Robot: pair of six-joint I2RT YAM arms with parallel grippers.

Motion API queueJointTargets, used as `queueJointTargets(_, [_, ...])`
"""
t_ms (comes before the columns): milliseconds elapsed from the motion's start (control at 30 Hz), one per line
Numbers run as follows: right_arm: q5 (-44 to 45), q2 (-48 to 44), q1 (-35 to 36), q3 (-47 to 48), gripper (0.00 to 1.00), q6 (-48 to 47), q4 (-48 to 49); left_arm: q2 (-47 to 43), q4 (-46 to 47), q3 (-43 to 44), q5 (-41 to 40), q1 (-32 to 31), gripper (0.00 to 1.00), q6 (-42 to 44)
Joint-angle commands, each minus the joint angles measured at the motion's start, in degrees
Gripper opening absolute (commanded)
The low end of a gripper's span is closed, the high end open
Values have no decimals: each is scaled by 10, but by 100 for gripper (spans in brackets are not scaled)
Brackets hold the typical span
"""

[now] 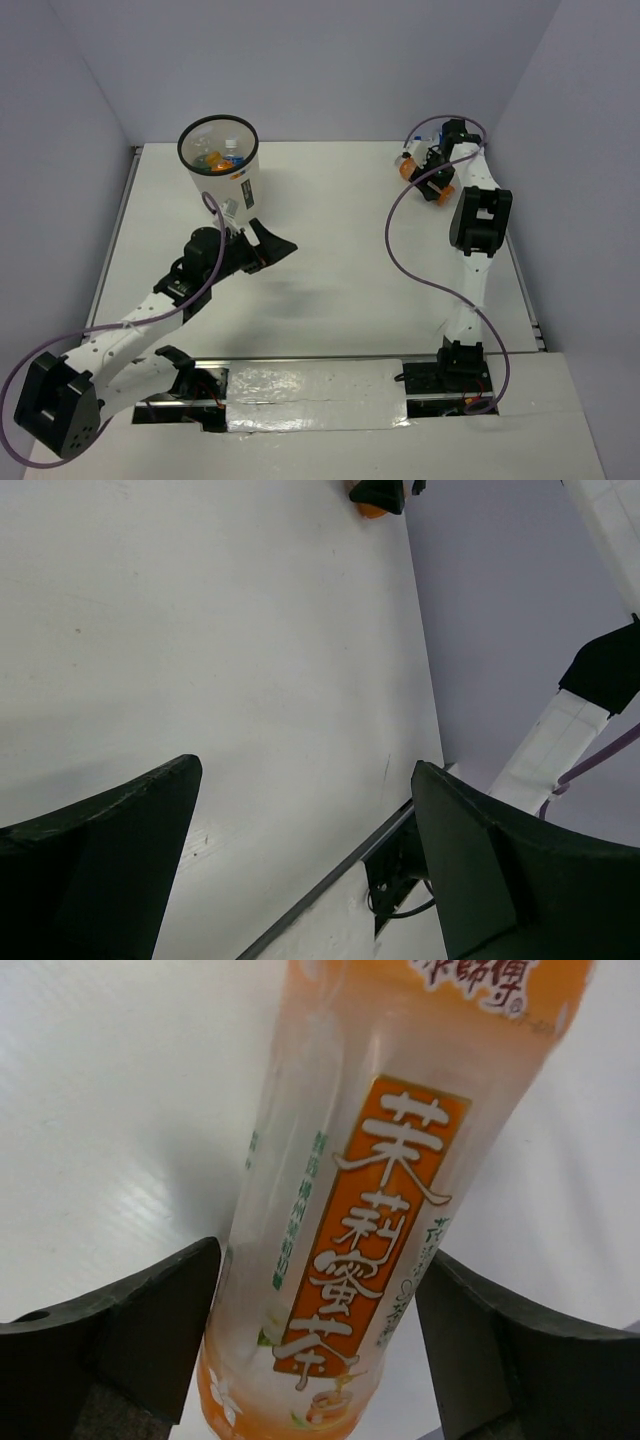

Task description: Put the plastic bottles in the bin

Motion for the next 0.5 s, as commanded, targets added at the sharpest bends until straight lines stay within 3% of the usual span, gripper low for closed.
queueJointTargets(0, [-30,-1,-4,8,81,-33,-70,19,79,31,-21,-22,99,2])
queueJointTargets(100, [-36,-20,-4,-18,73,-32,-78,37,104,33,-30,-39,99,0])
queueJointTargets(267, [-69,-79,-3,-57,47,4,-90,63,135,36,-44,-70,99,4])
queueJointTargets(467, [-222,-229,19,-189,34,89,-145,100,202,46,-96,-121,99,30])
